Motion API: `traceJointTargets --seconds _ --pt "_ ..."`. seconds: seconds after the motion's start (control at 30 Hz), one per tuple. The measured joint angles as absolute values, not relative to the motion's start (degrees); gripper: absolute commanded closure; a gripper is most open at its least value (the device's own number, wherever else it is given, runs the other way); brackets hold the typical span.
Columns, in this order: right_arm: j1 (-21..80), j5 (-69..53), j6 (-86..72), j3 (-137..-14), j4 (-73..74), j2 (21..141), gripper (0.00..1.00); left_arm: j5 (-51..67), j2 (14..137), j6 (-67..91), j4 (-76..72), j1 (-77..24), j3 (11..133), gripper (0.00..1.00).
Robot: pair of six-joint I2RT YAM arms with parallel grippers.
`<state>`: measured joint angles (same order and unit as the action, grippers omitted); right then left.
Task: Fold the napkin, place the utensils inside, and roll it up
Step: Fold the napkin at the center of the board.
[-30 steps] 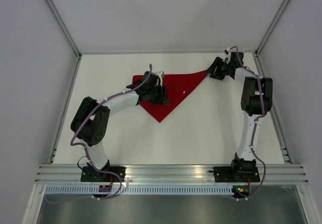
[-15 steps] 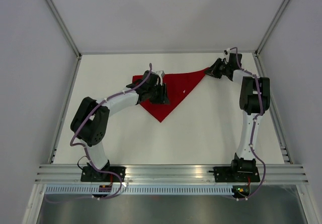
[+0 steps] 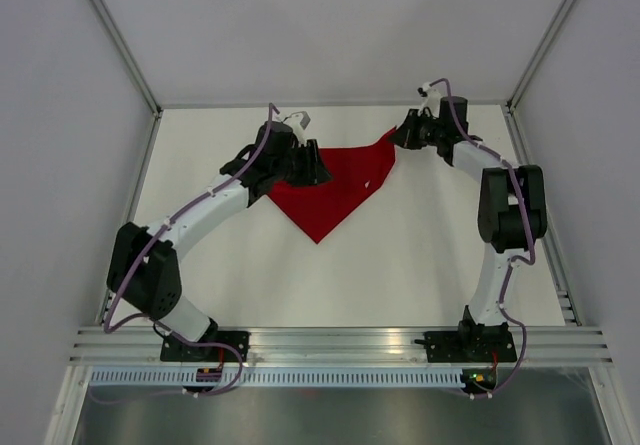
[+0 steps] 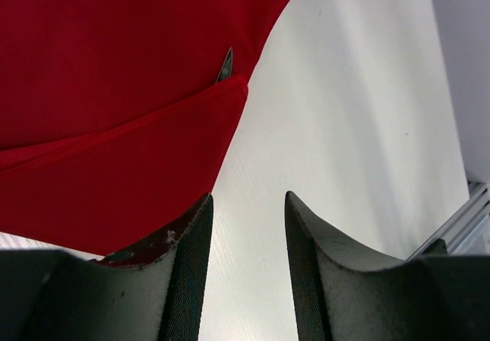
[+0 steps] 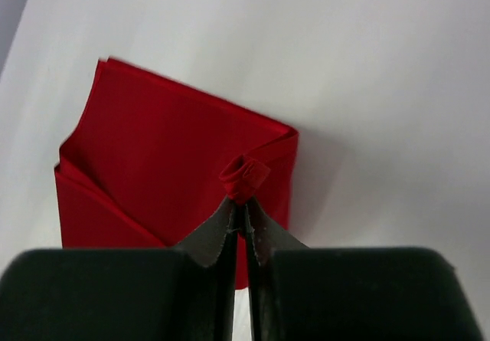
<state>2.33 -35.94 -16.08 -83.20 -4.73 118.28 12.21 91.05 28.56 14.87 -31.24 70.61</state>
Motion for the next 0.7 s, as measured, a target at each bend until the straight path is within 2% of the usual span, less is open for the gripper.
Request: traceJointTargets --seconds 0.23,0.4,0.7 --pt "17.7 -32.2 2.9 -74.4 -2.5 107.6 0.91 10.5 84.4 30.0 15.1 -30.4 70.6 0.52" --pt "27.6 -27.9 15.0 -70.3 -0.4 104.0 0.91 8.6 79.1 31.7 15.4 -29.6 68.4 0.52" --pt "35.9 -19.5 29.4 -65.3 2.6 103.5 0.93 7.0 73.8 32.9 16.3 -28.3 66.2 0.52"
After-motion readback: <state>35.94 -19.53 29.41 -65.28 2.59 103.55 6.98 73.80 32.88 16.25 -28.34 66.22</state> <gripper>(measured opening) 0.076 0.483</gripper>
